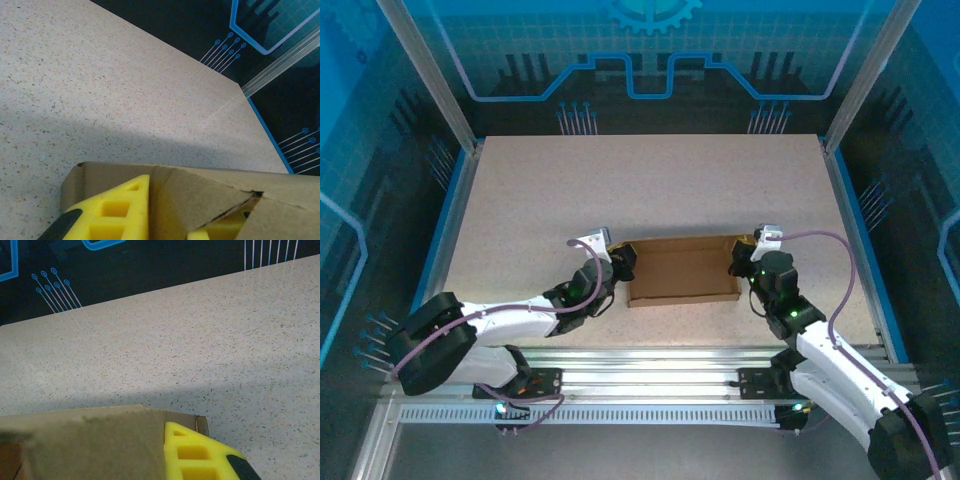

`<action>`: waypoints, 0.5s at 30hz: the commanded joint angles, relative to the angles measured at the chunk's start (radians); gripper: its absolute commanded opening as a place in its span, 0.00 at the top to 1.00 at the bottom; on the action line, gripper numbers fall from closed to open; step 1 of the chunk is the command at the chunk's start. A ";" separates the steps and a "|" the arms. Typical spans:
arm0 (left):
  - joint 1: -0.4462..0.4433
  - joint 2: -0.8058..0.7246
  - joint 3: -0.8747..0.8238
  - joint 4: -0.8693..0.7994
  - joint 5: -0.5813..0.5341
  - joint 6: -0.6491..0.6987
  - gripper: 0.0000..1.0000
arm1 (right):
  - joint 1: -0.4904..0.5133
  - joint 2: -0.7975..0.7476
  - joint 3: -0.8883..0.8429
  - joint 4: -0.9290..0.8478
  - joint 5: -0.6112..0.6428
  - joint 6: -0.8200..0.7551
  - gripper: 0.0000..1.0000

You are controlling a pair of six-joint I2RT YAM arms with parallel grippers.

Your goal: Fold the paper box

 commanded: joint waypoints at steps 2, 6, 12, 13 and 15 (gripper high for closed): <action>-0.027 0.004 -0.020 -0.026 0.084 -0.073 0.82 | 0.036 0.023 -0.039 -0.097 -0.068 0.006 0.94; -0.027 -0.005 -0.010 -0.032 0.089 -0.076 0.81 | 0.036 0.023 -0.040 -0.097 -0.068 0.005 0.94; -0.025 -0.021 -0.004 -0.044 0.084 -0.071 0.80 | 0.037 0.023 -0.043 -0.097 -0.069 0.007 0.94; -0.024 -0.024 -0.004 -0.044 0.082 -0.071 0.80 | 0.037 0.023 -0.042 -0.097 -0.070 0.009 0.94; -0.021 -0.030 0.007 -0.048 0.082 -0.058 0.79 | 0.038 0.026 -0.043 -0.094 -0.072 0.007 0.94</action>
